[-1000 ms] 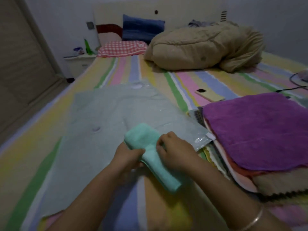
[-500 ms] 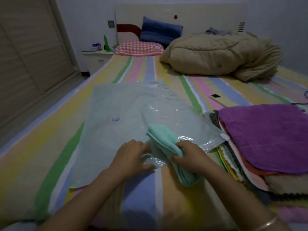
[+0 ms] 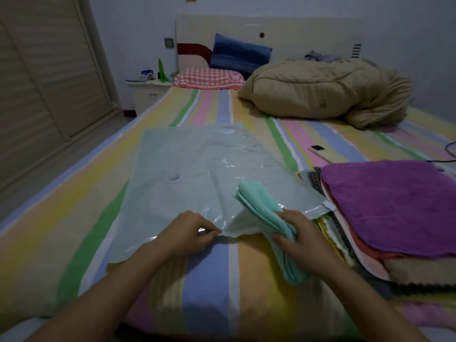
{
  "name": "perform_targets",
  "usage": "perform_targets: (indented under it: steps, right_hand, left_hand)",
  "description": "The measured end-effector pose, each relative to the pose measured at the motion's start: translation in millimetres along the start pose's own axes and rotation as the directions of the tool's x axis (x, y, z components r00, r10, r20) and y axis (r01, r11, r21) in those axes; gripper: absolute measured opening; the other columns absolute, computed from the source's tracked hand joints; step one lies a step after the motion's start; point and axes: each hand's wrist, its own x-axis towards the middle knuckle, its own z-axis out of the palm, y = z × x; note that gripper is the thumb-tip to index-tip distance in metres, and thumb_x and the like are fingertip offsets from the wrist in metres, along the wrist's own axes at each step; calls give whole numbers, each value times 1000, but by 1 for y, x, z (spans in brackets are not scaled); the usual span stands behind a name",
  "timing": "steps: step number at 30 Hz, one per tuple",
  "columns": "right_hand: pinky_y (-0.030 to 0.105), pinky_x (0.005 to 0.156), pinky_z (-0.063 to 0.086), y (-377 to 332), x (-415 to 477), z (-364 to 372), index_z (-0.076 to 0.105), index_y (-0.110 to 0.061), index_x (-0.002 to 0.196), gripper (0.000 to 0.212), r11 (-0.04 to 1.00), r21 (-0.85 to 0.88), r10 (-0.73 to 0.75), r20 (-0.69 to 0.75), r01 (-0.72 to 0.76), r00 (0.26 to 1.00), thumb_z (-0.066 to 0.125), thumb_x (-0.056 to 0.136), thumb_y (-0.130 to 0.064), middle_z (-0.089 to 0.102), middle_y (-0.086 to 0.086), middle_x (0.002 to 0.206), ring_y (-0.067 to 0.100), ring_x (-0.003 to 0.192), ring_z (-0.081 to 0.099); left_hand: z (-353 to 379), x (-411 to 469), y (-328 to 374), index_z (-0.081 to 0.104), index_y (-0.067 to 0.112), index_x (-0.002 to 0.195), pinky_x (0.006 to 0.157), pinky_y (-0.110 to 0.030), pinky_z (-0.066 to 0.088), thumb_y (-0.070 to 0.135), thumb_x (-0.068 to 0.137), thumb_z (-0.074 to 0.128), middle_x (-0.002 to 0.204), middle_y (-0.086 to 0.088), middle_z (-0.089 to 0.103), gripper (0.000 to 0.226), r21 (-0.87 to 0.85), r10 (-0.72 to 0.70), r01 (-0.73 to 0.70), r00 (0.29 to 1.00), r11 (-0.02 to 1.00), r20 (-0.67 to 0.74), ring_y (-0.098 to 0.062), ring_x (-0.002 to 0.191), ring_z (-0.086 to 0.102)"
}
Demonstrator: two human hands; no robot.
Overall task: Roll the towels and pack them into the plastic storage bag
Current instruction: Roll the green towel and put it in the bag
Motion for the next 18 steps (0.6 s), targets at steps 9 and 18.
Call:
perform_targets:
  steps: [9,18]
  right_hand:
    - [34,61,54,-12,-28,14,67,-39,111,54,805,-481,-313,152,347,937,74,60,-23,59,3,128,27,93,61]
    - [34,75,49,-52,-5,8,64,-30,114,37,875,-464,-38,213,136,976,54,78,-32,62,-4,115,25,101,58]
  left_hand:
    - [-5,0,4,77,25,71,67,-18,52,18,84,70,71,9,74,15,-515,-367,218,907,829,-206,1,70,67]
    - [-67,-7,47,79,25,83,77,-25,55,36,79,69,80,12,75,15,-283,-117,-39,851,958,-512,1,81,68]
